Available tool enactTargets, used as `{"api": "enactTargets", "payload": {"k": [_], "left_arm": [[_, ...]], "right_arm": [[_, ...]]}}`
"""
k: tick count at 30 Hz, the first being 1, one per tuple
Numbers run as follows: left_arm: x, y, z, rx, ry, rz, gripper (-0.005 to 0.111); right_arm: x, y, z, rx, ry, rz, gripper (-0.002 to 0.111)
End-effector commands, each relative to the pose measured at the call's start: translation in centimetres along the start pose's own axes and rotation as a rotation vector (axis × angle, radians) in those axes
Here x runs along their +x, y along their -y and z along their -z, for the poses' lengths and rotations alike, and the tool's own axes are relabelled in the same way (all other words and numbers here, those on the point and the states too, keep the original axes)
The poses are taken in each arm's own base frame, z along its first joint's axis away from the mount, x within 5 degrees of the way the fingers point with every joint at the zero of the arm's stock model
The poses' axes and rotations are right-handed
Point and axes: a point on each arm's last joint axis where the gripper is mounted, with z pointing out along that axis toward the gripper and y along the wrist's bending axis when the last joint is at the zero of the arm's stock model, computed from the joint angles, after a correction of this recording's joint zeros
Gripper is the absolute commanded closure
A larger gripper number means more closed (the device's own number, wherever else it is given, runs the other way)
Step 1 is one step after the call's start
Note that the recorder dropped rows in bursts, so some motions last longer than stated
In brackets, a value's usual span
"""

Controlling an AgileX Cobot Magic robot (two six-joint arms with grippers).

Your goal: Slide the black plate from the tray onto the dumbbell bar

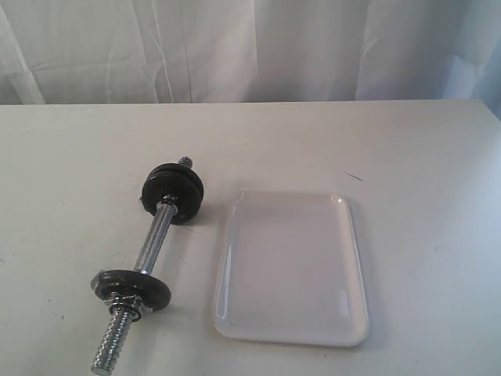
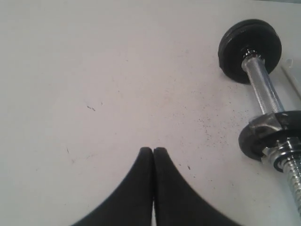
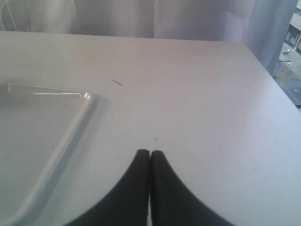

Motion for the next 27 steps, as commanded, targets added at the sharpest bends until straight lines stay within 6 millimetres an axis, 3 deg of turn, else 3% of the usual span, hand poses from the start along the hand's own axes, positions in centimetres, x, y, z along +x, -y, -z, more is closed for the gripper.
{"api": "enactTargets", "payload": {"k": [1, 27], "left_arm": [[-0.02, -0.23, -0.03, -0.024, 0.015, -0.036, 0.107], [-0.02, -0.23, -0.03, -0.026, 0.015, -0.053, 0.107]], "right_arm": [[0.02, 0.06, -0.02, 0.009, 0.015, 0.003, 0.108], [0.02, 0.06, -0.02, 0.009, 0.015, 0.0, 0.108]]}}
